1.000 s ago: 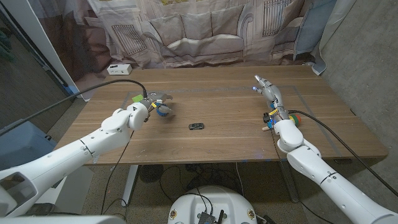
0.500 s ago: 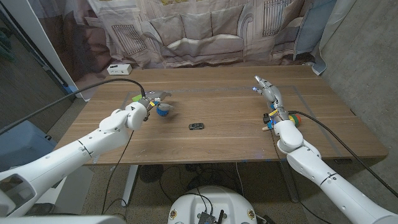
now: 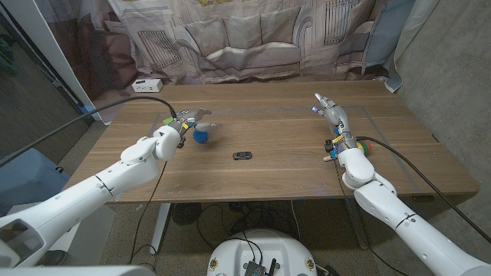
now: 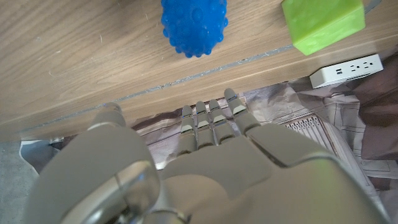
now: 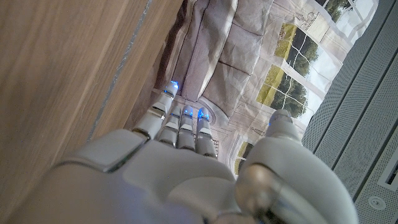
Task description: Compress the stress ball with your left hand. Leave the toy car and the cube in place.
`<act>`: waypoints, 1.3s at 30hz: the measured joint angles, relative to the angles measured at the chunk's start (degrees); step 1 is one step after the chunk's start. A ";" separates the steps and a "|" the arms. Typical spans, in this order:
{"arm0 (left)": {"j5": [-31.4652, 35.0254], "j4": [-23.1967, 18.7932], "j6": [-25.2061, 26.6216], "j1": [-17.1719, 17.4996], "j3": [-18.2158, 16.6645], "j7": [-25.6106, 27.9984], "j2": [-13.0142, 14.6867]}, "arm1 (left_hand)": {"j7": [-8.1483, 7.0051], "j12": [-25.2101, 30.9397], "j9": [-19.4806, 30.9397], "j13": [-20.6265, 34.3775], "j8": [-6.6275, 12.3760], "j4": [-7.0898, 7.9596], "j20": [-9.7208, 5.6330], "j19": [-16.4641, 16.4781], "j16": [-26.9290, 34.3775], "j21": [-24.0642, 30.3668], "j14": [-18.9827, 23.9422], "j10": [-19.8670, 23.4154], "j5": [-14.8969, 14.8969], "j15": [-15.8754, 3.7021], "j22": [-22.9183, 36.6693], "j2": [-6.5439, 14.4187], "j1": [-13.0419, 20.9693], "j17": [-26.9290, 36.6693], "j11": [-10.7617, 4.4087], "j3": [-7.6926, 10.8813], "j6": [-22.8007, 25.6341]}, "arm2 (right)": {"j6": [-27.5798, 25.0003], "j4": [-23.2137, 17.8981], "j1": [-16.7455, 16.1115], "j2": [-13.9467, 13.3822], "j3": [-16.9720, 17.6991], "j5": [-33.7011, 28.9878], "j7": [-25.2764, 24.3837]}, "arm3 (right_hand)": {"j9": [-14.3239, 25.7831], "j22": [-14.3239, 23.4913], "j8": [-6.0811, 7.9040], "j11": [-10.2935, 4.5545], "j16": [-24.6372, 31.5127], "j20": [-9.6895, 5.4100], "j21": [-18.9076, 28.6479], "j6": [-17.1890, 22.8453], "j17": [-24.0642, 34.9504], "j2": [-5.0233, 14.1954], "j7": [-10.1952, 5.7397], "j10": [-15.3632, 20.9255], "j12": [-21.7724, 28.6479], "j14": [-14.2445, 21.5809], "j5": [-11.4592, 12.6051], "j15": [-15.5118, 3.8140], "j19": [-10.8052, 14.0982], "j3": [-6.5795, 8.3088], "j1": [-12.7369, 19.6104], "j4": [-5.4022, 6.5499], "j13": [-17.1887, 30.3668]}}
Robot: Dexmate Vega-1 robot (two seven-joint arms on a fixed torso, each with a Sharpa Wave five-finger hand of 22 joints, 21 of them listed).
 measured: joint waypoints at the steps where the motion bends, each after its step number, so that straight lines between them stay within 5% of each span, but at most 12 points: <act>1: -0.62 -0.09 0.01 0.11 -0.18 0.44 -0.04 | 0.00 0.00 0.00 0.00 0.00 0.09 0.00 0.00 0.00 0.00 0.00 0.00 0.00 0.00 0.00 0.13 -0.13 0.00 0.00 -0.09 0.00 | 0.18 0.08 0.00 0.05 0.02 0.05 0.06 | 0.00 0.00 0.00 0.00 0.00 0.00 0.00 0.00 0.00 0.00 0.00 0.00 0.00 0.00 0.00 0.00 0.00 0.00 0.00 0.00 0.00; 16: -8.99 0.32 -4.89 0.99 -4.08 3.27 -1.19 | 0.22 0.00 -0.28 -0.52 0.00 0.81 0.00 0.00 0.00 -0.42 -0.31 0.45 0.00 0.31 0.00 0.28 -1.49 0.01 0.01 -0.34 -0.23 | 4.11 2.26 0.17 0.69 0.48 3.42 3.62 | 0.00 0.00 0.00 0.00 -0.26 0.01 -0.22 0.00 0.00 -0.01 0.00 0.00 0.00 -0.01 0.00 0.01 -0.03 -0.17 -0.01 0.16 0.00; 18: -8.99 0.52 -4.89 1.07 -4.54 3.27 -1.48 | 0.39 0.00 -0.27 -0.52 -0.33 1.03 0.00 0.01 0.00 -0.42 -0.31 0.50 0.00 0.31 0.00 0.01 -1.79 0.01 0.33 -0.57 -0.84 | 4.77 2.26 0.17 0.69 0.48 3.90 4.20 | -0.04 0.00 0.00 0.00 -0.78 -0.08 -0.67 0.11 0.00 -0.57 0.11 0.00 -0.16 -1.19 0.00 -0.13 -1.49 -0.49 -0.57 0.49 0.00; 24: -15.64 0.87 -9.64 1.29 -5.62 4.94 -2.31 | 0.30 0.00 -0.27 -1.05 -0.94 1.26 0.00 0.00 0.00 -0.85 -0.69 0.00 0.00 0.70 0.00 0.38 -2.34 0.01 0.83 -0.80 -3.43 | 6.39 4.47 0.52 1.06 0.62 4.80 5.84 | -0.13 0.00 -0.49 -1.04 -1.17 -0.68 -0.67 -1.24 0.00 -1.22 -2.06 -1.05 -0.53 -2.75 0.00 -1.28 -3.66 -0.72 -1.22 0.72 0.00; 39: -30.44 7.18 -23.99 0.93 -8.57 2.02 -6.13 | 0.40 0.00 -0.48 -1.58 -0.94 1.26 0.73 -0.73 0.00 -1.49 -1.33 -0.31 0.28 1.34 -0.01 0.36 -2.92 -0.27 1.14 -0.80 -3.95 | 8.11 3.81 -0.08 -0.67 1.15 5.45 8.69 | -0.13 0.00 -0.49 -1.02 -1.38 -1.73 -0.67 -2.69 -0.14 -1.83 -1.02 -2.07 -0.91 -4.22 0.00 -1.74 -5.45 -1.17 -1.83 0.75 0.00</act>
